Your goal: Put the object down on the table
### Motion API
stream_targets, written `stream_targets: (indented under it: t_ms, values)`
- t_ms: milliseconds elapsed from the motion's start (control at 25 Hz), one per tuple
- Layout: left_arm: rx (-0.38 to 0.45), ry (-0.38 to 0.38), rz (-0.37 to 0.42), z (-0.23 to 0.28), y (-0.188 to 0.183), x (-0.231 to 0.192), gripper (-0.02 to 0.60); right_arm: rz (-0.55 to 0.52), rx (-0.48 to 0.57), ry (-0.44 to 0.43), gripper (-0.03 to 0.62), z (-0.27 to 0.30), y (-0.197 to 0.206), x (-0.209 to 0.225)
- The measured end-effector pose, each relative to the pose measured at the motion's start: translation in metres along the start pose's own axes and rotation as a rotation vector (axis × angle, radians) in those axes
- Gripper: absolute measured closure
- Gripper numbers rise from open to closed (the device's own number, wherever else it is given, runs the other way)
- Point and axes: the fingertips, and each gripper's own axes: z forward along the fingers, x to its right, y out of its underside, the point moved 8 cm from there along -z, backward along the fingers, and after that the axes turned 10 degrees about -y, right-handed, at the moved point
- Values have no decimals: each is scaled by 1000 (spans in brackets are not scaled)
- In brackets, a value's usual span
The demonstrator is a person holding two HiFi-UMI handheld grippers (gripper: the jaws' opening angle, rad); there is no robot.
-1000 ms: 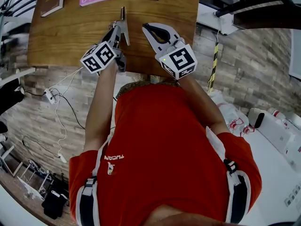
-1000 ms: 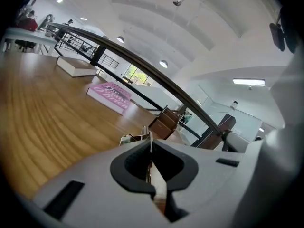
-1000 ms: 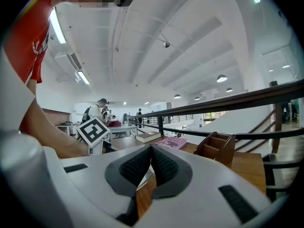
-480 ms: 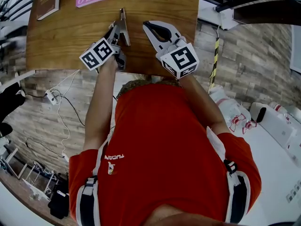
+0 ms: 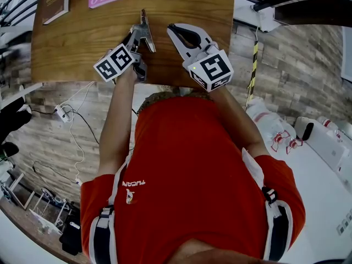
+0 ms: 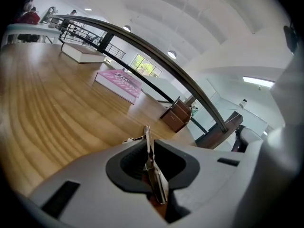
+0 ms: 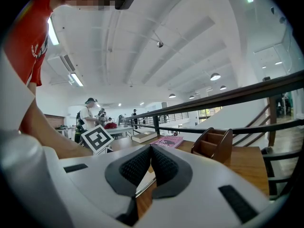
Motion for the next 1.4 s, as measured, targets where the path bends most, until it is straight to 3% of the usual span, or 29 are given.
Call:
stream_targets:
  t_ms: [440,680,920,1160,1280,1400]
  values:
    - [13,1,41,-4,8,-3,371,-5,-15,9,569,-6,4,-7]
    - [69,-47,108,-17,3,-8,345,-16,-14,6,569,-4,3,-12]
    - [229,-59,246,-50,-9,3,345,-29,2,0,569,-4,-4,-19]
    - [415,19,405,-92,-22,35,347,-38,47,-19,569,-5,-19,-27]
    - [505,49,450,-117,-31,48,384,-40,82,-34,569,-7,-32,-31]
    - [593,71,478,-140,-41,60,458,-51,118,-45,569,-10,-47,-33]
